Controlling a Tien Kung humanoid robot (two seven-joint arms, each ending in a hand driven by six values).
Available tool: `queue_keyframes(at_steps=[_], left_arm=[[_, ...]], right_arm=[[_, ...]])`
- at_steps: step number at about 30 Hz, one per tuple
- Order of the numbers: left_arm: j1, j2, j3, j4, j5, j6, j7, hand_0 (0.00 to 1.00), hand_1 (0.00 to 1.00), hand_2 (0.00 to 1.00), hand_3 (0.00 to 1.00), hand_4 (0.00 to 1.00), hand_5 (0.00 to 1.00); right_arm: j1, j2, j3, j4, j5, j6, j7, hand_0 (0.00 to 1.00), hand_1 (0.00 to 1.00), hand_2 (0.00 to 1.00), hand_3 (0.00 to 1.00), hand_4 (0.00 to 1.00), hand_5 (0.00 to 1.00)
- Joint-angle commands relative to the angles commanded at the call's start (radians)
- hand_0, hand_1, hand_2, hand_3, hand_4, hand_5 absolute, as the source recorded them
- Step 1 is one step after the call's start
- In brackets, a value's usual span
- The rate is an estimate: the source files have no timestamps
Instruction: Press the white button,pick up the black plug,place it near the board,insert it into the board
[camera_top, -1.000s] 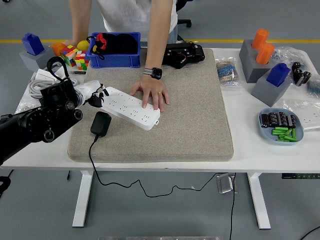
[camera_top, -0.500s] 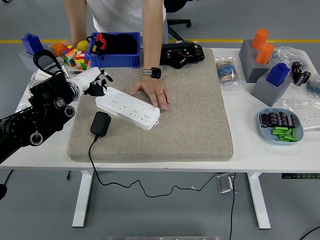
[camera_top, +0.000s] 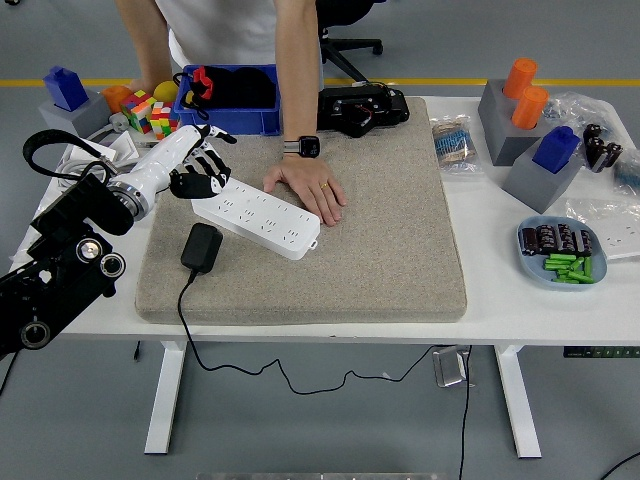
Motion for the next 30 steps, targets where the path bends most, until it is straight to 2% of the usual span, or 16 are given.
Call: queue_keyframes(at_steps=[2,3,7,8,9,12,21,30], left_arm=[[0.033,-0.005,-0.014,-0.016,0.009,0.029,-0.014,0.746,0.827,0.758,0.805,0.898,0.334],[0.047,-0.009,-0.021,-0.021,0.017,0.040,-0.017,0.877,0.932,0.921,0.994,0.987,0.454],[0.102,-0.032,-0.047,-0.031,0.074,0.068,-0.001,0.877,0.932,0.921,0.994,0.987,0.454],[0.116,-0.039,-0.050,-0.032,0.093,0.070,0.013,0.877,0.932,0.921,0.994,0.987,0.454],[0.128,-0.046,-0.052,-0.031,0.117,0.067,0.034,0.884,0.953,0.962,0.998,0.998,0.482],[0.158,-0.066,-0.053,-0.026,0.170,0.067,0.085,0.884,0.953,0.962,0.998,0.998,0.482],[0.211,-0.111,-0.059,-0.008,0.293,0.091,0.150,0.880,0.952,0.971,0.998,0.998,0.492],[0.252,-0.129,-0.061,0.012,0.407,0.116,0.225,0.852,0.927,0.952,0.998,0.998,0.486]], right_arm=[[-0.001,0.000,0.000,0.000,0.000,0.000,0.000,0.782,0.680,0.658,0.616,0.673,0.436],[-0.001,0.000,0.000,0.000,0.000,0.000,0.000,0.782,0.680,0.658,0.616,0.673,0.436],[-0.002,0.003,-0.002,0.001,0.001,0.000,0.000,0.782,0.680,0.658,0.616,0.673,0.436],[-0.002,0.003,-0.002,0.001,0.000,0.000,0.000,0.782,0.680,0.658,0.616,0.673,0.436],[-0.003,0.004,-0.003,0.001,0.000,0.000,0.001,0.782,0.680,0.658,0.616,0.673,0.436],[-0.003,0.004,-0.005,0.000,0.000,0.000,0.000,0.782,0.680,0.658,0.616,0.673,0.436],[-0.002,0.007,-0.008,0.001,0.001,0.000,0.001,0.782,0.680,0.659,0.616,0.673,0.435],[-0.004,0.007,-0.010,0.000,0.000,-0.001,0.000,0.782,0.680,0.658,0.615,0.674,0.436]])
